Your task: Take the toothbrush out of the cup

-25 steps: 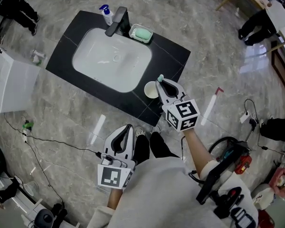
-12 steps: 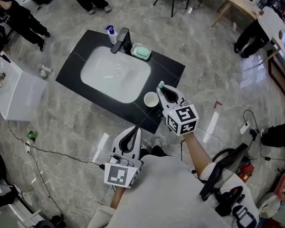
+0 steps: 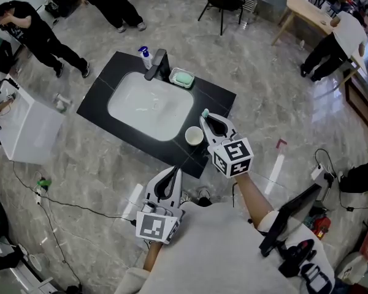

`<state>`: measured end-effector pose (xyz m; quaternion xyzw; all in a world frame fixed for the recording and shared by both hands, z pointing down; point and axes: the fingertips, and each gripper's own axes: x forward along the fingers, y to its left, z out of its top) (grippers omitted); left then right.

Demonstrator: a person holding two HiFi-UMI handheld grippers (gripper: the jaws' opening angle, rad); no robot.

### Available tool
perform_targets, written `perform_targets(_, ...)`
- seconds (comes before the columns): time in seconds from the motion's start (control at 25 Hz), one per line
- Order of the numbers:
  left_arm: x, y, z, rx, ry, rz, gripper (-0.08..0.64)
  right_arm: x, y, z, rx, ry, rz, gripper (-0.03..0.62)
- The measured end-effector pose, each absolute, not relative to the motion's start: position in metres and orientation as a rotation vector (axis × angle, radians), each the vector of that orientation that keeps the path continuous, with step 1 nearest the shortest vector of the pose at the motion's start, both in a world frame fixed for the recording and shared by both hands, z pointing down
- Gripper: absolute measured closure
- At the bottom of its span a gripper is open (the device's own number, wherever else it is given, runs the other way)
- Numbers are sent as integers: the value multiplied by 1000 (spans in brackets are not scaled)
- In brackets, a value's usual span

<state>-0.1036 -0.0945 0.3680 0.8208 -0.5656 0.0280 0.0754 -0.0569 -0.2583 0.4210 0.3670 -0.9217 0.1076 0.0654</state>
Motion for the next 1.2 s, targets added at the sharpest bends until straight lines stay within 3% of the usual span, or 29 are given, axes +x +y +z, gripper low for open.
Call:
perform_targets(0.52,-103,-92,355,2504,-1714,64,555,-53,-243,394,1119,-2833,260,565)
perform_targets(1.2,-95,-82,360,2508,-1697,66,557,-24,-129,395,1023,-2858,247,565)
